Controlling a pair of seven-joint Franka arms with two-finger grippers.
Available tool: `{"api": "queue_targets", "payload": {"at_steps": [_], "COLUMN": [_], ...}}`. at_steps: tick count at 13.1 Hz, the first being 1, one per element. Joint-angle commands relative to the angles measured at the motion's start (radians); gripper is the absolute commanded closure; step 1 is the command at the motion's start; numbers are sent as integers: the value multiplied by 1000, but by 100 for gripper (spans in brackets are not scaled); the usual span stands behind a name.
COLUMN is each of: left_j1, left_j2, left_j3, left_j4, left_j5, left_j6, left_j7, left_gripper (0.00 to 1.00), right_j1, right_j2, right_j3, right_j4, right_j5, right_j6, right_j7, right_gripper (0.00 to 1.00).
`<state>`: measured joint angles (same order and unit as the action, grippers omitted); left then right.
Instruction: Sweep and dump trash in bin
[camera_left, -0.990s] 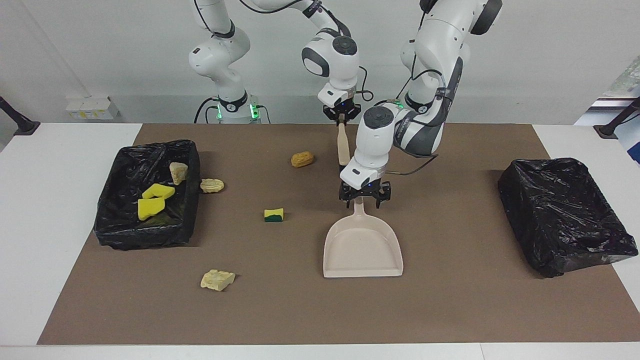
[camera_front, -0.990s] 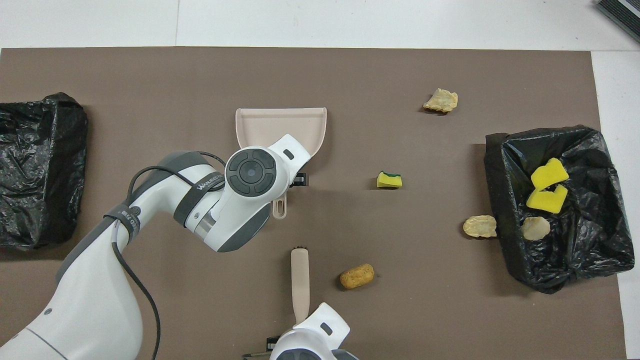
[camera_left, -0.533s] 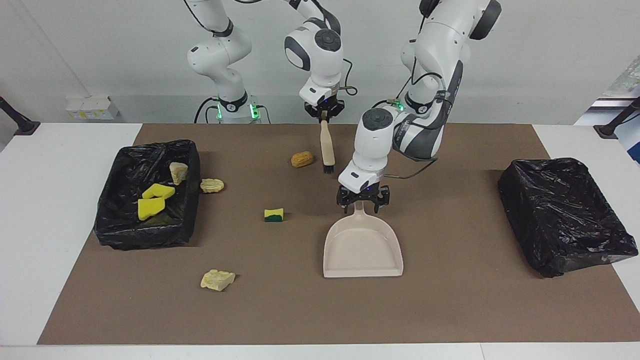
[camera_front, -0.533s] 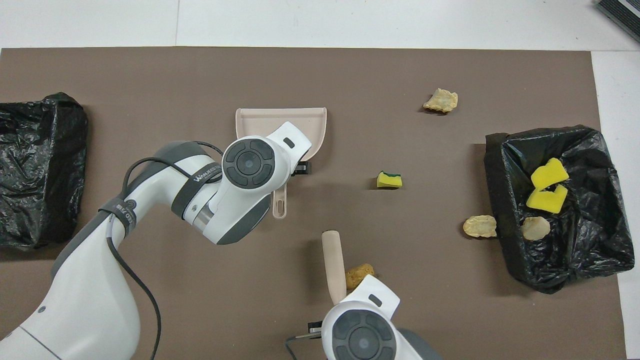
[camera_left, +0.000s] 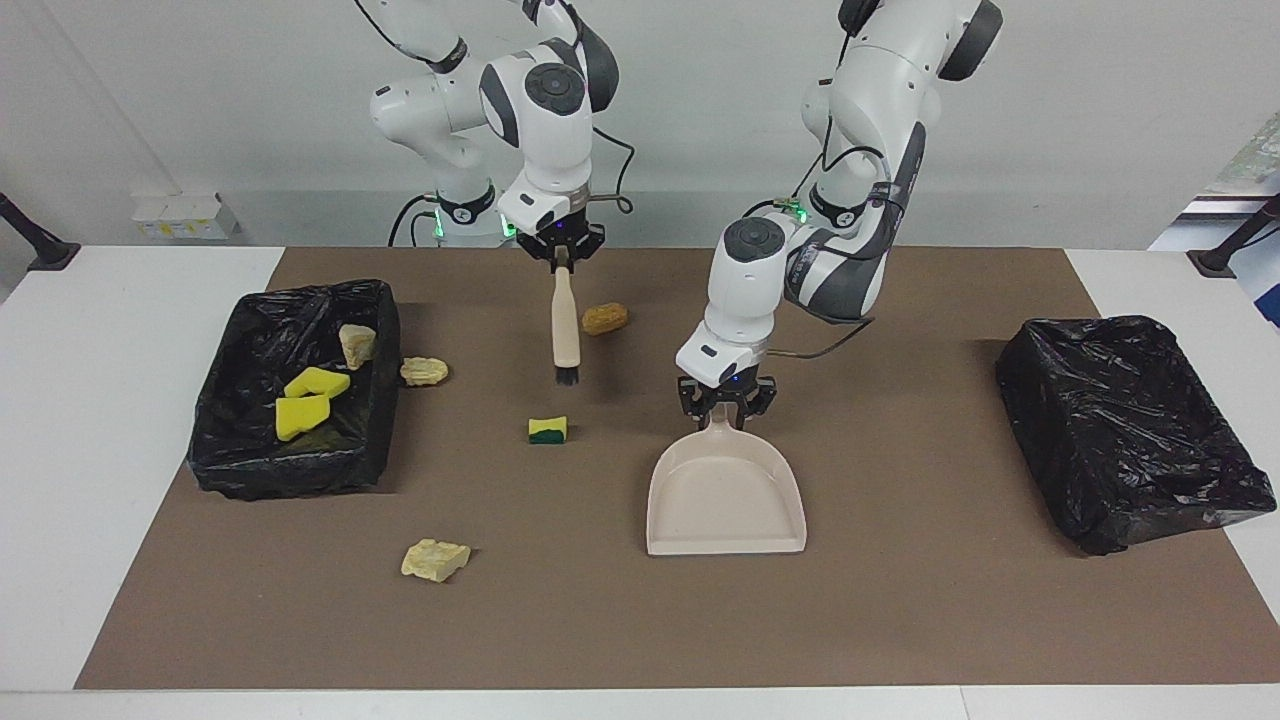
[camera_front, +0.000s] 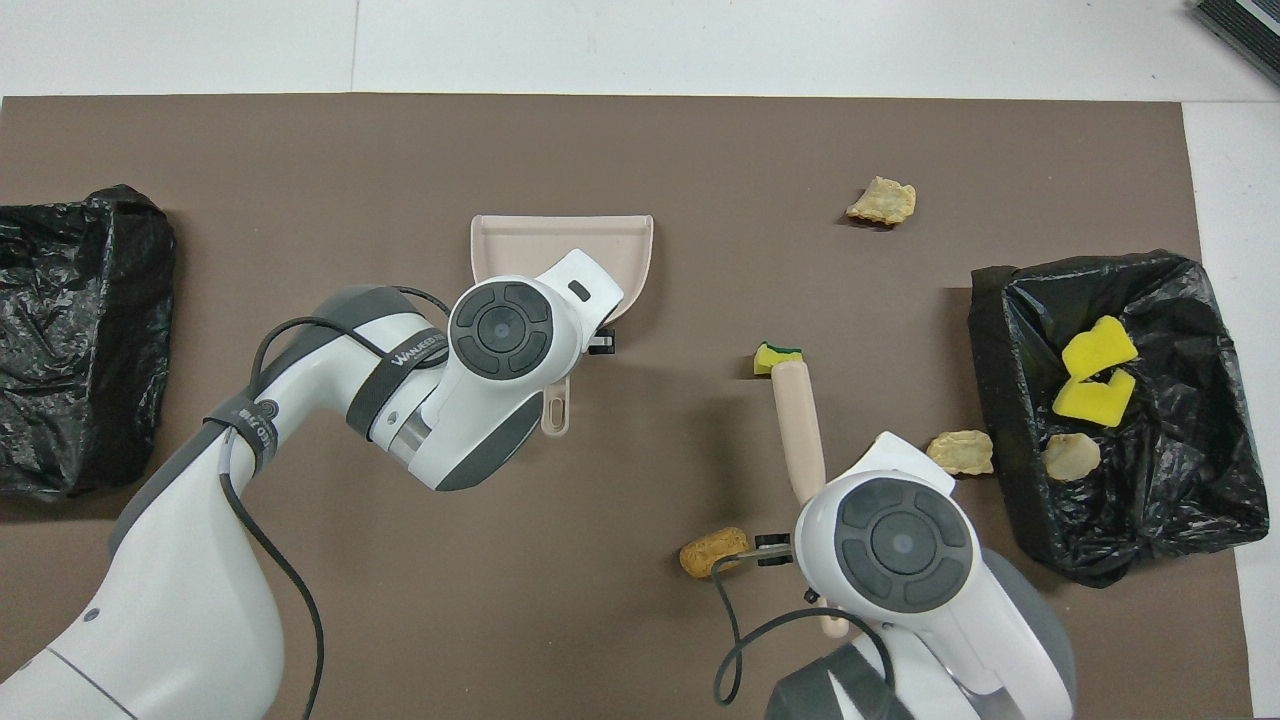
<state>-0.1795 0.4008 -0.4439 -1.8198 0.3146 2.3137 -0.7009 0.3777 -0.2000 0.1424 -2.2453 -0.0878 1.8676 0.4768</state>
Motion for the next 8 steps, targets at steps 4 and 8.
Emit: {"api": "queue_targets", "payload": {"at_steps": [4, 8], "left_j1": [28, 72], "left_j2": [-131, -224], "left_j3": [8, 20], "left_j4": [-12, -74], "left_j5": [17, 15], "left_j6": [-314, -399], "left_j7": [451, 913], "left_gripper": [92, 92], "right_j1": [-196, -266], "right_j2": [14, -32], "right_j3": [11, 11], "right_j4": [-19, -105], "right_j5": [-105, -151], "right_j6": [-99, -82], "right_j7": [-69, -110], "right_gripper": [100, 100]}}
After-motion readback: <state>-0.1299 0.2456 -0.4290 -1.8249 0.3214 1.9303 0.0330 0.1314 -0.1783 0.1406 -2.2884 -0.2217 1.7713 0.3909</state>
